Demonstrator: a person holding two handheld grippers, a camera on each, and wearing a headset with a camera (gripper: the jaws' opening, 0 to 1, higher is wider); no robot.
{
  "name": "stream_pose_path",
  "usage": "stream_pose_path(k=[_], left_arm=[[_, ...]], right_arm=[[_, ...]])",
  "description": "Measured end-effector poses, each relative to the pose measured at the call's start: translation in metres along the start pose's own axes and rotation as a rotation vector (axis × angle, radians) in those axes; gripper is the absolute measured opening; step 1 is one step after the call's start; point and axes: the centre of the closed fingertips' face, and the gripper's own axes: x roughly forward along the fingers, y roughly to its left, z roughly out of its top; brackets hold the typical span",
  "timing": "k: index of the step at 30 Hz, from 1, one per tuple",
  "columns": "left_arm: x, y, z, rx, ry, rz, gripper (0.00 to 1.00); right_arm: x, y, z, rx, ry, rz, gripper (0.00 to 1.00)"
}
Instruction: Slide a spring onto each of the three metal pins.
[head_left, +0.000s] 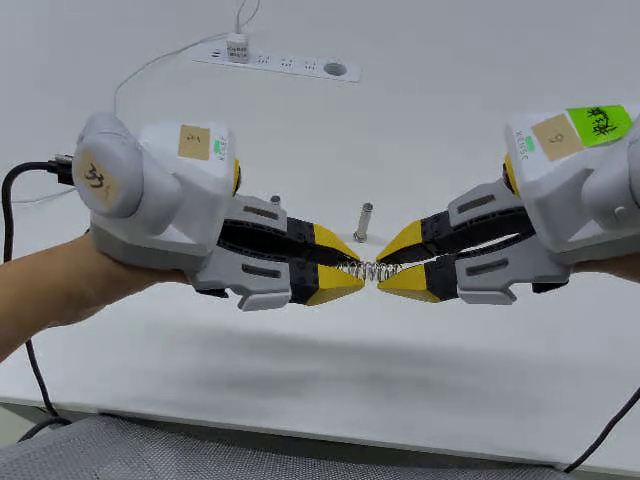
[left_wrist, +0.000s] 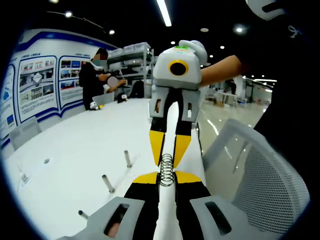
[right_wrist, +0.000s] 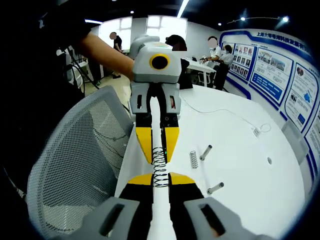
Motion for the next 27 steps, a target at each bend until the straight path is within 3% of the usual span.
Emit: stream_pose_path(k=[9,10,17,20,27], left_arm=[[0.0,-0.004,0.003,0.017,-0.002,-0.025,0.1],[0.0,-0.003,0.003,0.019,0.0,-0.024,0.1],[0.001,-0.002,0.002,0.027,0.007,-0.028,0.1],[0.001,-0.002,-0.003,0.042,0.027,-0.023,0.1],[0.0,0.002,-0.002,0.056,0.035,-0.009,0.1]], right_arm=[[0.0,0.006,0.0,0.0,-0.006,0.012,0.12],[0.0,0.006,0.003,0.011,-0.028,0.013,0.12],[-0.002,0.006,0.001,0.061,-0.026,0.015,0.11],[-0.006,0.006,0.01,0.096,-0.073,0.026,0.11],[-0.01,0.002,0.02,0.117,-0.121,0.018,0.11]])
